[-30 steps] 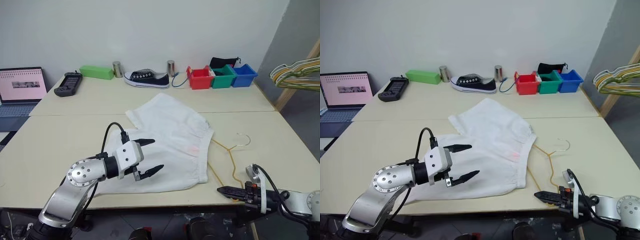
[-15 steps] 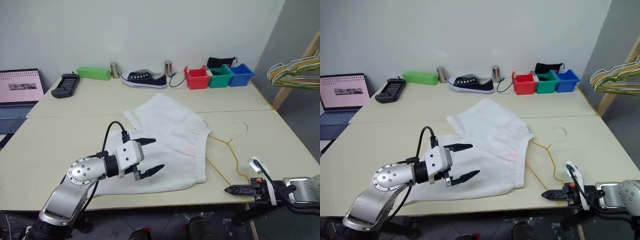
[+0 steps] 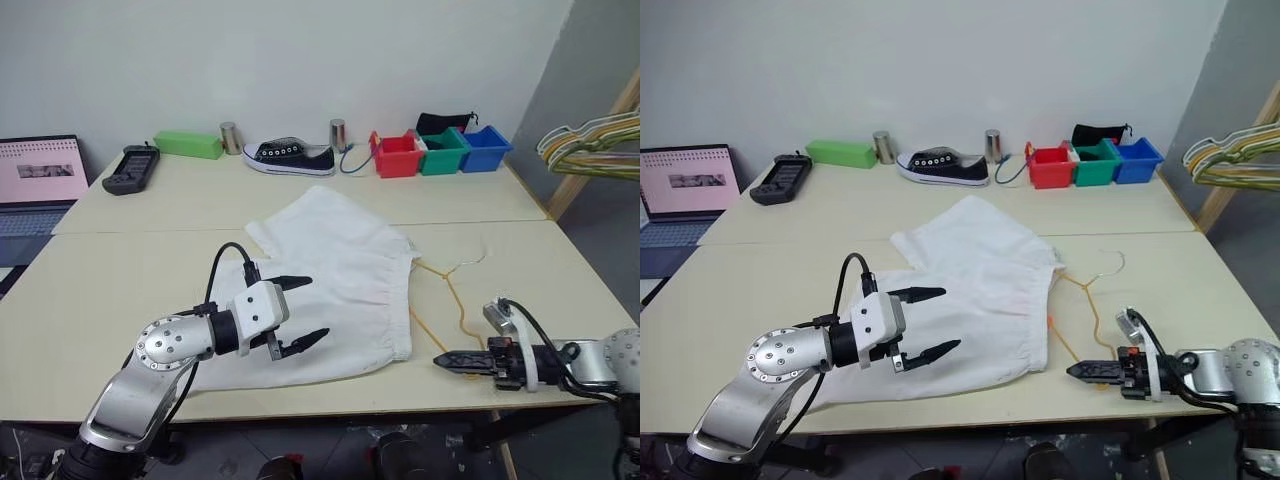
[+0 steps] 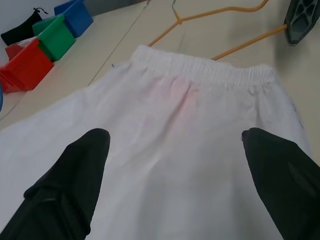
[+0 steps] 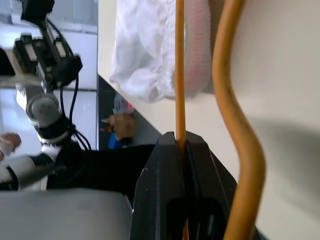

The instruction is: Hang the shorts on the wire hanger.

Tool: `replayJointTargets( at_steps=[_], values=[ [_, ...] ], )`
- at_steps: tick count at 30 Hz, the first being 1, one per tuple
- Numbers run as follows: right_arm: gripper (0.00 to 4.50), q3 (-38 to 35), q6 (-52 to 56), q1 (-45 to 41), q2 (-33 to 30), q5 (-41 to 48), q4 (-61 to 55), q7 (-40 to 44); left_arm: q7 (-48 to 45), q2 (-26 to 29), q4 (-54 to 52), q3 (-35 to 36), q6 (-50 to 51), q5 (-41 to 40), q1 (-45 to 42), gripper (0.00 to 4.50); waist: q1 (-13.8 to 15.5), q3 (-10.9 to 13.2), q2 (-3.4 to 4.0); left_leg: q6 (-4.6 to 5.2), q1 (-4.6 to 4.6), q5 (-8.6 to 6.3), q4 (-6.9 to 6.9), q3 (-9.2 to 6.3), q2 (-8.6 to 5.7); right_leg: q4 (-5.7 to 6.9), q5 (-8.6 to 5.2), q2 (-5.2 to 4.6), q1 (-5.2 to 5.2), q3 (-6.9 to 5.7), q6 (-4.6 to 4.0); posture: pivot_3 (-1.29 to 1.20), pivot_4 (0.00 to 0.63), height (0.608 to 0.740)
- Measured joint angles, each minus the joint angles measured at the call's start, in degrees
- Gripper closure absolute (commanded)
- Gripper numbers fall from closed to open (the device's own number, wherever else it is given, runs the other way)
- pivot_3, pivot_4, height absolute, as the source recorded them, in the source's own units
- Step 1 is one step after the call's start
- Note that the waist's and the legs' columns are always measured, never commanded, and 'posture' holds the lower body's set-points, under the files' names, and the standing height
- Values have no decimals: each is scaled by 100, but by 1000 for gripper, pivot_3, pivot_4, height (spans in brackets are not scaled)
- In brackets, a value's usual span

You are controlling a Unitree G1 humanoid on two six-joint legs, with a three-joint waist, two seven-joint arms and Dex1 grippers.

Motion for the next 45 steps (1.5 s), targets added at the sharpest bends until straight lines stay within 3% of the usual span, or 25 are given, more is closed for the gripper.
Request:
replayJointTargets(
  at_steps=[16, 20, 25, 28, 33, 37, 45],
  values=[
    [4500, -401, -69, -503, 610, -277, 659, -627, 61, 2, -4, 2, -9, 2, 21, 14, -11, -4, -3, 2, 9, 2, 2, -2, 3, 26, 1, 11, -6, 10, 0, -221, 45, 740],
    [4500, -32, -353, -629, 492, -581, 580, -392, 51, 2, -3, 1, -14, 3, 16, 14, -10, -5, -2, 2, 8, 2, 2, -2, 3, 27, 3, 13, -8, 13, 4, -221, 41, 740],
    [4500, 796, -1471, -749, -9, -1539, 3, -15, -67, 88, 36, 22, 34, -54, -198, 14, -7, -6, -1, 2, 0, 2, 3, 6, 1, 30, 18, 13, -25, 24, 30, -211, 33, 740],
    [4500, 1458, -2435, -920, -470, -2393, -762, 157, -243, 303, 404, 249, 422, -380, -846, 14, -7, -5, -1, 1, -2, 3, 4, 3, 5, 42, 18, 21, -38, 25, 31, -206, 26, 740],
    [4500, 2635, -4161, -1815, -709, -4179, -1393, 186, -723, 835, 2180, 647, 208, -338, -3263, 14, -42, -11, -5, -2, 3, 4, 5, -9, 5, 36, 20, 35, -41, 32, 34, -194, 14, 740],
    [4500, 3336, -5108, -2423, -466, -5294, -1108, 112, -1374, 872, 3555, 299, -583, 34, -4649, 14, -49, -13, -3, -5, -1, 6, -3, 0, 1, 38, 21, 35, -49, 52, 35, -200, 6, 740],
    [4500, 3816, -6087, -3241, 3, -6592, -506, 161, -2774, 741, 5816, -735, -2184, 982, -5777, 14, -161, -13, -4, -7, -11, 6, -6, 2, 1, 45, 35, 34, -61, 60, 10, -220, 0, 740]
  ],
)
